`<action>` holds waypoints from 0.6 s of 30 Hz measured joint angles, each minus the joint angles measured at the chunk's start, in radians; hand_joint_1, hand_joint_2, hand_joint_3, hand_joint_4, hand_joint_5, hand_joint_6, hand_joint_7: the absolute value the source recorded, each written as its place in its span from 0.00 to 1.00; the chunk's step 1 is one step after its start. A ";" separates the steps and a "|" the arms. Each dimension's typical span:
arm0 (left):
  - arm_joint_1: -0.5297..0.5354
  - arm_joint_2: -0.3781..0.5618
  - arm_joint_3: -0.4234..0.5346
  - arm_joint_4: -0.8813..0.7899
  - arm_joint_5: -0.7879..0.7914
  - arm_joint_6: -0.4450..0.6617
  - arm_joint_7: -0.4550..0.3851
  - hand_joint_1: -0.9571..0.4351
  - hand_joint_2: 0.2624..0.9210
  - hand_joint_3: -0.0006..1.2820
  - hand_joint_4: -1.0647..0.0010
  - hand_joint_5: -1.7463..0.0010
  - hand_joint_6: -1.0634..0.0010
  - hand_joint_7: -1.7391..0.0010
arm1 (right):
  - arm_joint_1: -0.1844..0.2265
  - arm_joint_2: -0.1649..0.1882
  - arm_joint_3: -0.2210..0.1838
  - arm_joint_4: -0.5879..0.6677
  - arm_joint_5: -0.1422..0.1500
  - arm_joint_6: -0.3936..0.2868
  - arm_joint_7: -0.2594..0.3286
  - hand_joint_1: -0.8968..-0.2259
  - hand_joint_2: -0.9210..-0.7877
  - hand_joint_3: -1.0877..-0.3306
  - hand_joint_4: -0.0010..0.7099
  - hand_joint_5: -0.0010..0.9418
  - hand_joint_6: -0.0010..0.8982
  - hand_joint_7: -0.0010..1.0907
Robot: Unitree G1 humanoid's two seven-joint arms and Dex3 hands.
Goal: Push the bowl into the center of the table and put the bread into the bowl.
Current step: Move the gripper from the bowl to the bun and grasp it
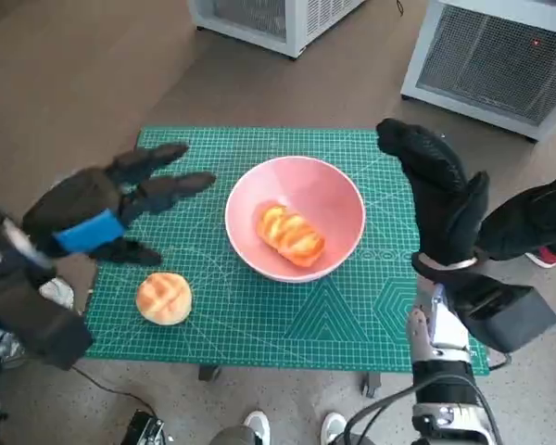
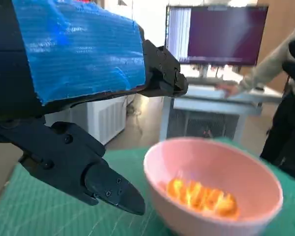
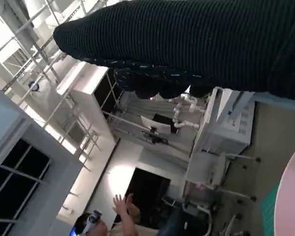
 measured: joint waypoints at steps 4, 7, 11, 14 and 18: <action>0.052 0.020 0.021 -0.009 -0.049 0.002 -0.044 0.36 0.75 0.00 0.78 0.99 0.64 0.97 | 0.000 0.004 0.005 -0.001 0.000 0.002 0.001 0.23 0.00 0.40 0.40 0.01 0.19 0.44; 0.080 0.030 0.035 -0.007 -0.079 0.001 -0.069 0.37 0.76 0.00 0.78 0.99 0.64 0.97 | 0.000 0.004 0.006 -0.001 0.000 0.004 0.001 0.23 0.00 0.40 0.40 0.01 0.19 0.45; 0.109 0.033 0.047 -0.001 -0.108 0.002 -0.095 0.38 0.76 0.00 0.78 1.00 0.64 0.97 | 0.000 0.004 0.006 0.000 0.000 0.005 0.001 0.23 0.00 0.40 0.40 0.01 0.19 0.45; 0.129 0.033 0.051 0.006 -0.113 0.002 -0.106 0.39 0.76 0.00 0.77 1.00 0.63 0.97 | 0.000 0.004 0.006 0.001 0.000 0.006 0.001 0.23 0.00 0.40 0.40 0.01 0.18 0.45; 0.153 0.033 0.050 0.008 -0.108 0.008 -0.110 0.41 0.77 0.00 0.77 1.00 0.64 0.98 | -0.001 0.004 0.006 0.004 0.000 0.006 0.002 0.23 0.00 0.40 0.40 0.01 0.18 0.46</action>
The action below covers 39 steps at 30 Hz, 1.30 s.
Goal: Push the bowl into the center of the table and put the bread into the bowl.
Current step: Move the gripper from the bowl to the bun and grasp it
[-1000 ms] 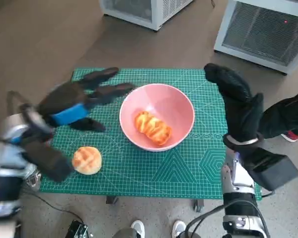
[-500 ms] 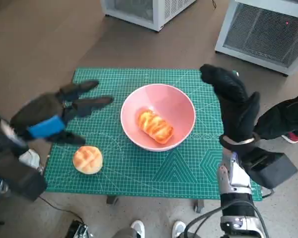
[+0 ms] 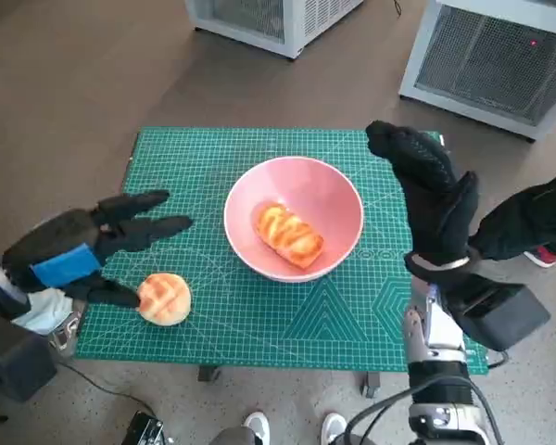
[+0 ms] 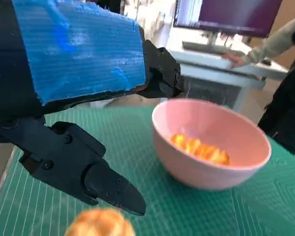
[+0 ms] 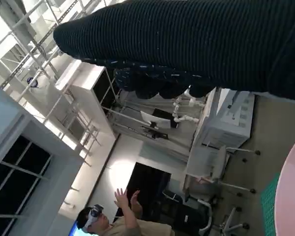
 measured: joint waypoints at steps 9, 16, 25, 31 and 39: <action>0.036 0.000 -0.011 -0.011 0.030 0.095 -0.019 0.45 0.76 0.00 0.81 1.00 0.66 0.99 | -0.004 -0.003 -0.002 0.002 0.001 0.000 0.006 0.22 0.00 0.40 0.41 0.01 0.17 0.47; 0.050 -0.001 -0.031 -0.045 0.063 0.193 -0.034 0.48 0.76 0.00 0.83 1.00 0.69 1.00 | -0.006 -0.007 -0.008 0.006 0.005 0.005 0.013 0.22 0.00 0.40 0.41 0.01 0.17 0.47; 0.052 -0.021 -0.071 -0.058 0.111 0.234 -0.035 0.57 0.71 0.00 0.80 0.99 0.69 1.00 | -0.007 -0.011 -0.013 0.011 0.006 0.006 0.015 0.23 0.00 0.40 0.41 0.01 0.17 0.48; 0.051 -0.060 -0.118 0.010 0.173 0.185 0.009 0.61 0.71 0.00 0.75 0.99 0.66 0.99 | -0.007 -0.011 -0.014 0.010 0.006 0.006 0.015 0.23 0.00 0.40 0.41 0.01 0.17 0.48; 0.045 -0.104 -0.170 0.125 0.219 0.136 0.045 0.64 0.73 0.01 0.65 0.98 0.60 0.98 | -0.007 -0.012 -0.018 0.010 0.006 0.006 0.015 0.23 0.00 0.40 0.41 0.01 0.17 0.48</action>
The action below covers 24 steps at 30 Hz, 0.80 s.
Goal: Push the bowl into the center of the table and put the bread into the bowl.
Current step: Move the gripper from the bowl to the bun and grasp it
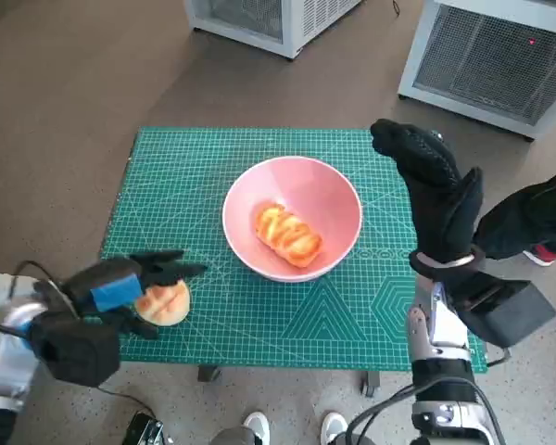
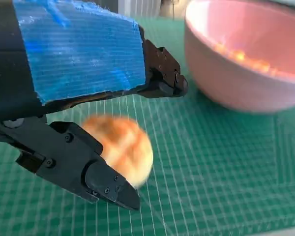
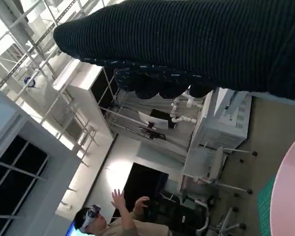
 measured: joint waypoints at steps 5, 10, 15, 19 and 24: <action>-0.008 -0.020 -0.009 0.032 0.013 -0.004 0.029 0.71 0.81 0.02 0.46 0.97 0.43 0.96 | 0.000 0.000 -0.002 0.000 0.000 0.000 0.000 0.23 0.00 0.40 0.41 0.01 0.17 0.48; -0.015 -0.030 -0.017 0.035 0.028 -0.003 0.048 0.76 0.89 0.03 0.22 0.94 0.23 0.92 | 0.000 0.000 -0.003 -0.001 0.000 0.000 0.000 0.23 0.00 0.40 0.41 0.00 0.16 0.48; -0.017 -0.032 -0.026 0.034 0.049 -0.008 0.080 0.66 0.98 0.05 0.28 0.50 0.37 0.45 | 0.001 0.000 -0.003 -0.001 0.000 0.000 0.000 0.23 0.00 0.40 0.41 0.00 0.16 0.48; -0.017 -0.032 -0.033 0.032 0.072 -0.016 0.099 0.68 0.99 0.05 0.33 0.32 0.38 0.43 | 0.001 0.000 -0.003 -0.001 0.000 0.000 0.000 0.23 0.00 0.40 0.41 0.00 0.16 0.49; -0.018 -0.031 -0.035 0.030 0.074 -0.025 0.105 0.69 1.00 0.05 0.35 0.27 0.38 0.42 | 0.001 0.000 -0.003 -0.001 0.000 0.000 0.000 0.23 0.00 0.40 0.41 0.00 0.16 0.49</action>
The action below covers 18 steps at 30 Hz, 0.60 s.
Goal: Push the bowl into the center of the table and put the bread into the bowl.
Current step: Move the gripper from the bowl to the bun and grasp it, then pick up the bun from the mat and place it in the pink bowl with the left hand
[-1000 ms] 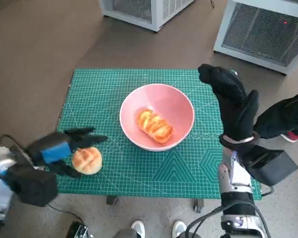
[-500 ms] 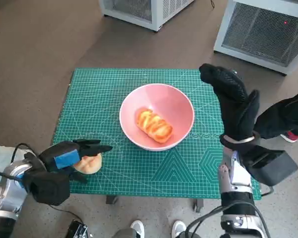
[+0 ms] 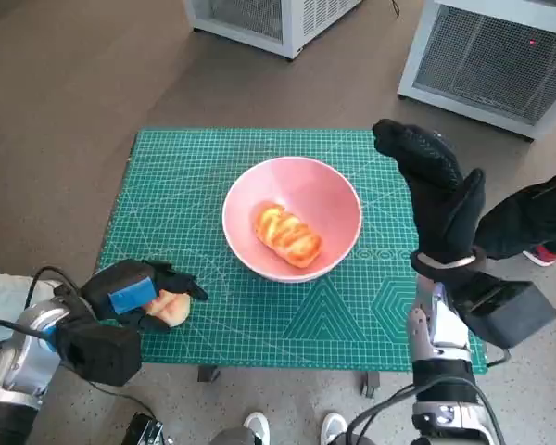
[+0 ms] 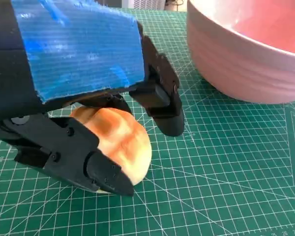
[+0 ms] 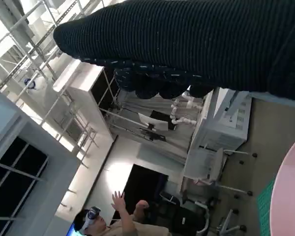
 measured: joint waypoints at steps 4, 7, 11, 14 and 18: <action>-0.001 0.001 0.001 -0.002 -0.003 -0.002 -0.003 0.69 1.00 0.05 0.35 0.27 0.38 0.42 | 0.000 0.000 0.000 0.000 0.000 0.000 0.000 0.23 0.00 0.40 0.41 0.00 0.16 0.49; -0.001 0.001 0.005 -0.002 -0.012 -0.003 -0.009 0.69 1.00 0.05 0.35 0.28 0.38 0.41 | 0.000 0.000 0.000 0.002 0.000 0.000 0.000 0.23 0.00 0.40 0.41 0.00 0.15 0.49; -0.003 0.002 0.023 -0.004 -0.043 -0.004 -0.017 0.69 1.00 0.03 0.32 0.29 0.36 0.43 | 0.000 0.001 0.000 0.005 0.000 -0.001 0.001 0.22 0.00 0.39 0.42 0.01 0.15 0.49; -0.015 0.006 0.041 -0.004 -0.060 -0.006 -0.020 0.69 0.99 0.02 0.30 0.31 0.34 0.44 | 0.000 0.001 0.000 0.009 0.000 -0.001 0.002 0.22 0.00 0.39 0.42 0.01 0.15 0.50; -0.042 0.010 0.076 -0.013 -0.090 -0.009 -0.021 0.69 0.98 0.01 0.26 0.34 0.31 0.45 | 0.000 0.001 0.000 0.010 0.000 -0.001 0.003 0.22 0.00 0.39 0.41 0.00 0.15 0.50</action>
